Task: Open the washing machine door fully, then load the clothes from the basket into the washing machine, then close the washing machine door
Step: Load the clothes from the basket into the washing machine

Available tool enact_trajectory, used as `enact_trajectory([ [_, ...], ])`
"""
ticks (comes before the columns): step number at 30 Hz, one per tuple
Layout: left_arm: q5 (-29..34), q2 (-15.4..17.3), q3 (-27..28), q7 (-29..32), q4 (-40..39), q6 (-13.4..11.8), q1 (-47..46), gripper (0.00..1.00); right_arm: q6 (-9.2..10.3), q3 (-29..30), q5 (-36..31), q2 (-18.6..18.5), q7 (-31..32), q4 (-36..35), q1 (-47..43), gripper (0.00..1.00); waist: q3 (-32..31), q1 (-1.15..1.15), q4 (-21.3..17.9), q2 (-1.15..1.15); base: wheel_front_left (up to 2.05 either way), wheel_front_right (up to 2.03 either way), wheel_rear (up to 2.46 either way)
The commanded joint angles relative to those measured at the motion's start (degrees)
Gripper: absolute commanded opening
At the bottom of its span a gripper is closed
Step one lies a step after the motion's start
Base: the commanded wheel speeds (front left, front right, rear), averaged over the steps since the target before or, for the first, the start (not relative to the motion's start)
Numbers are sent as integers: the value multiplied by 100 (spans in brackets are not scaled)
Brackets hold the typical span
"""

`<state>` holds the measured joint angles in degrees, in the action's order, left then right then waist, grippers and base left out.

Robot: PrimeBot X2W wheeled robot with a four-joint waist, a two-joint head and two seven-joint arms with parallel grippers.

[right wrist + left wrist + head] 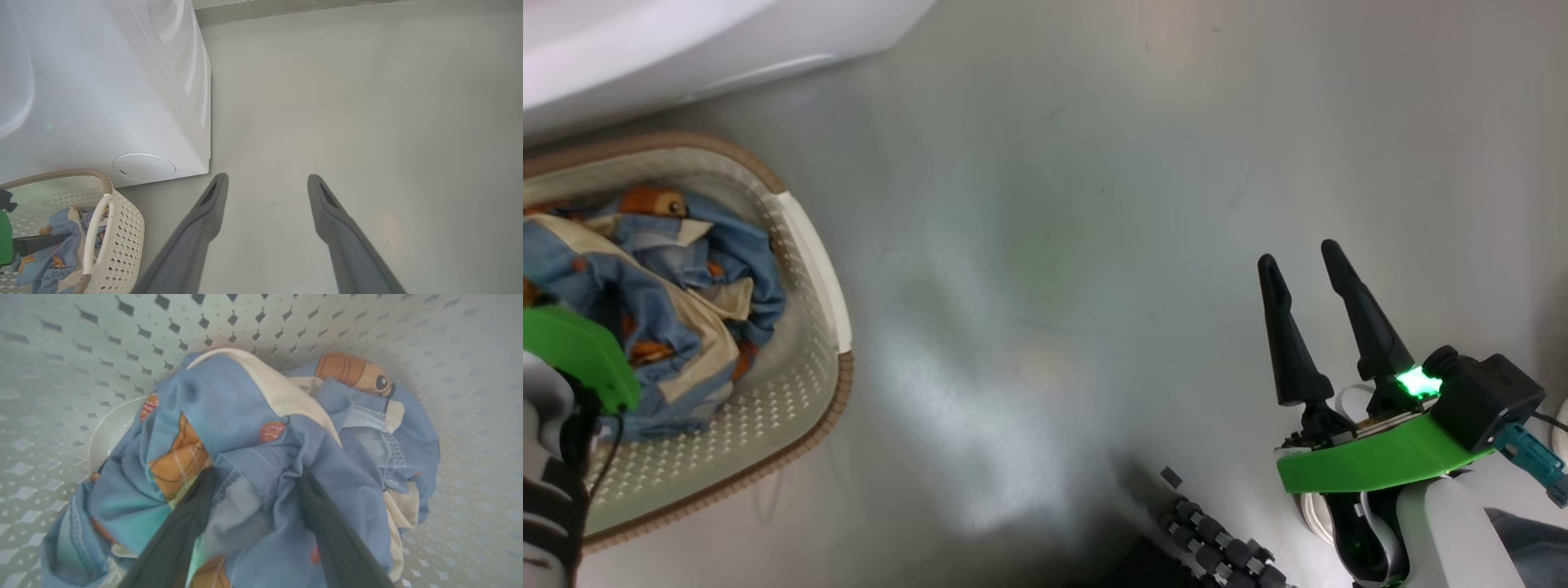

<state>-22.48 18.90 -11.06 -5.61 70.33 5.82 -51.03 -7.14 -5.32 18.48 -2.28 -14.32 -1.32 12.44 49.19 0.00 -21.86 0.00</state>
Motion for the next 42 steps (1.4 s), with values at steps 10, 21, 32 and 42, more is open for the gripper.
enact_trajectory([
  [10, 43, 5, -132, -63, 188, 72, -121, 0, -35, 26, 99, -60, -68, -203, -72, 100, 252, 0, -42, 0, 0, 0, 0],
  [21, -324, -477, -103, -756, 159, 157, 336, 0, -35, 136, -53, -60, -68, -29, -44, 100, -516, 0, 539, 0, 0, 0, 0],
  [32, -479, -855, 76, -936, -1062, 164, 1541, 0, -35, 235, -439, -60, -68, 226, -354, 100, -1902, 0, 1259, 0, 0, 0, 0],
  [42, -63, -1324, 622, -938, -2920, -41, 3333, 0, -35, 508, -651, -60, -68, 360, -1087, 100, -3316, 0, 1816, 0, 0, 0, 0],
])
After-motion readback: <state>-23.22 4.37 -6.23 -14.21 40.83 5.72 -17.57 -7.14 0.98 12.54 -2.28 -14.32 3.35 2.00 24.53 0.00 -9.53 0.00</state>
